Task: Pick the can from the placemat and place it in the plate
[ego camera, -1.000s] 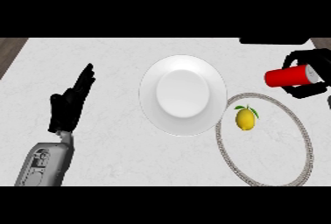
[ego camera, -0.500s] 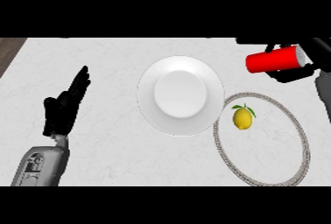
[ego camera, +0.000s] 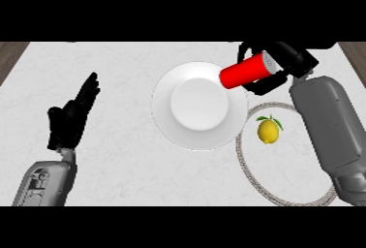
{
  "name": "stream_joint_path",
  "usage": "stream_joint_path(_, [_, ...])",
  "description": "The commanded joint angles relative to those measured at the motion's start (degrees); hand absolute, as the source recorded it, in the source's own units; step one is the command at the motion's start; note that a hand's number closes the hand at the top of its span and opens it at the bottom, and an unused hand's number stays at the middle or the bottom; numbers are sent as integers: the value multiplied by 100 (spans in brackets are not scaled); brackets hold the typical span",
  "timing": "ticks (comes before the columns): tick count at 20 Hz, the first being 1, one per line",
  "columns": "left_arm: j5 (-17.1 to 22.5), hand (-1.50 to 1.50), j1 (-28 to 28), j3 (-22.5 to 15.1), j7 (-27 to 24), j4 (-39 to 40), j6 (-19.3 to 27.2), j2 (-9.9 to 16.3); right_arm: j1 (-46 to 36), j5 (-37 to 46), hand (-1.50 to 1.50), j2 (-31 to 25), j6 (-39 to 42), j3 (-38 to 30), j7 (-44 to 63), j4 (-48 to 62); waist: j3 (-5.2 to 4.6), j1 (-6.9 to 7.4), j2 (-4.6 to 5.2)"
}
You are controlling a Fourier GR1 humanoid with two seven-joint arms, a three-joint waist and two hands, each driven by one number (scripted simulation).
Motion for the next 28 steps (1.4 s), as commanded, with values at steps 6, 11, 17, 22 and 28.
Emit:
stream_joint_path(6, [-124, 0, 153, -145, 235, -444, 67, -100, -134, 1031, 150, 959, -761, 926, 841, 157, 3, 56, 2])
stream_joint_path(11, [-157, 0, 43, -92, -26, -94, 35, -90, -110, 1398, 150, 1568, -1417, 1029, 1003, 1291, 3, 68, 34])
stream_joint_path(17, [-120, 0, 38, -179, 196, -406, -79, -105, -325, 679, -150, 1594, -1501, 1042, 872, 2405, 7, 138, 42])
stream_joint_path(22, [-59, 0, -138, -53, 385, -311, -28, -128, -502, -198, -150, 1600, -1718, 1231, 467, 2864, 8, 189, 55])
stream_joint_path(28, [-108, 0, -197, -28, 147, -22, -30, -118, -756, -1370, -150, 1601, -1481, 271, 166, 2770, 9, 139, 68])
